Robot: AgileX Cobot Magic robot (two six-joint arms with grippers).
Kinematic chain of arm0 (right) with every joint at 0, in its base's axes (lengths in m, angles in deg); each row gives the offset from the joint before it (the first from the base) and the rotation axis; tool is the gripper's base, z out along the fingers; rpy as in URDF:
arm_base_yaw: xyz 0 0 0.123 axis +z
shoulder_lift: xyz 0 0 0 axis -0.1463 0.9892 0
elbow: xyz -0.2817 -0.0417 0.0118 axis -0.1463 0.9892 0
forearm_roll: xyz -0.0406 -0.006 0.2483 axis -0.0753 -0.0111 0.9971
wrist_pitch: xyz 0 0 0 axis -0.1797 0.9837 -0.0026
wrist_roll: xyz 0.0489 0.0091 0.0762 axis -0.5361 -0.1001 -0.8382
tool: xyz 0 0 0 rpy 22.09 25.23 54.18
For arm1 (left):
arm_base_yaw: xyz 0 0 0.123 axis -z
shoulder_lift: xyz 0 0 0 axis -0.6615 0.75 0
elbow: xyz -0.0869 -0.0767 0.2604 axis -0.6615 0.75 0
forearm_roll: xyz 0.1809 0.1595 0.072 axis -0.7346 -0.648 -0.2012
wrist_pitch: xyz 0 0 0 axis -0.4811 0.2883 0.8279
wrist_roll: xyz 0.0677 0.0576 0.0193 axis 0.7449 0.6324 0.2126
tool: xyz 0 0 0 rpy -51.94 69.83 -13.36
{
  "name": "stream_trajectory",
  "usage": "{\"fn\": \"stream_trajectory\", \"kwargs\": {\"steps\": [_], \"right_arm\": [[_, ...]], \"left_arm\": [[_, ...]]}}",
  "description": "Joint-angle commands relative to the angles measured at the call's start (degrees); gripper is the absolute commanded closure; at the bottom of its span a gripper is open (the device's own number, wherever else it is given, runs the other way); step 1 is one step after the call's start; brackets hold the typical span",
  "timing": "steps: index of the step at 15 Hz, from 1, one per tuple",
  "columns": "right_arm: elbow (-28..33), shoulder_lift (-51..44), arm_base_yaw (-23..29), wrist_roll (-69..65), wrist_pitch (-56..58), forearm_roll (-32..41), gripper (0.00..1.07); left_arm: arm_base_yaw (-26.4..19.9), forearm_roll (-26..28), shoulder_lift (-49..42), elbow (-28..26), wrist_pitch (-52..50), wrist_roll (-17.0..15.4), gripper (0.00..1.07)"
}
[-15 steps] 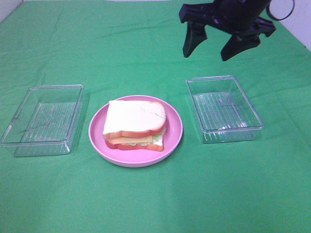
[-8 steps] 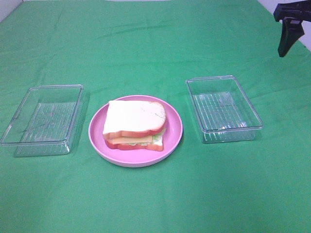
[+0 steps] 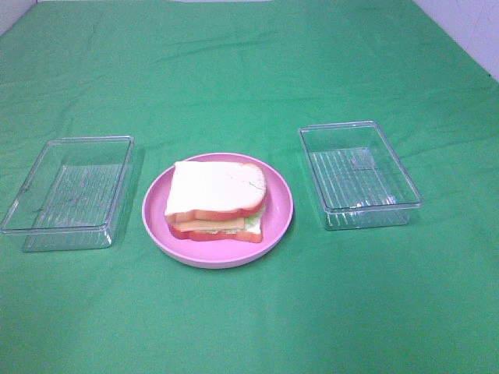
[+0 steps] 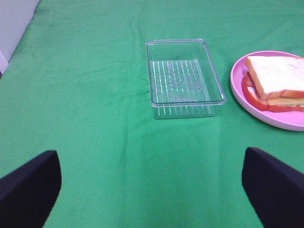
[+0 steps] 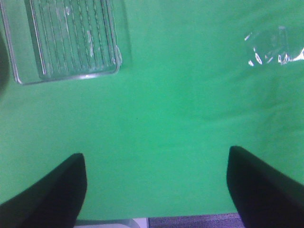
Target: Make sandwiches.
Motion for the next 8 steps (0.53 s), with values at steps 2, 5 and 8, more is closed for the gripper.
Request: {"fn": "stream_trajectory", "kwargs": {"steps": [2,5,8], "right_arm": [[10.6,-17.13,-0.06,0.8,-1.6,-0.23,0.29],[18.91,-36.1,-0.06,0.8,-3.32,-0.23,0.29],[24.06,-49.79,-0.06,0.11,-6.13,-0.17,0.29]], "left_arm": [[0.0,0.57,-1.43,0.06,-0.57,0.0,0.1],[0.0,0.57,-1.43,0.06,-0.57,0.0,0.1],[0.0,0.57,-1.43,0.06,-0.57,0.0,0.1]]}}
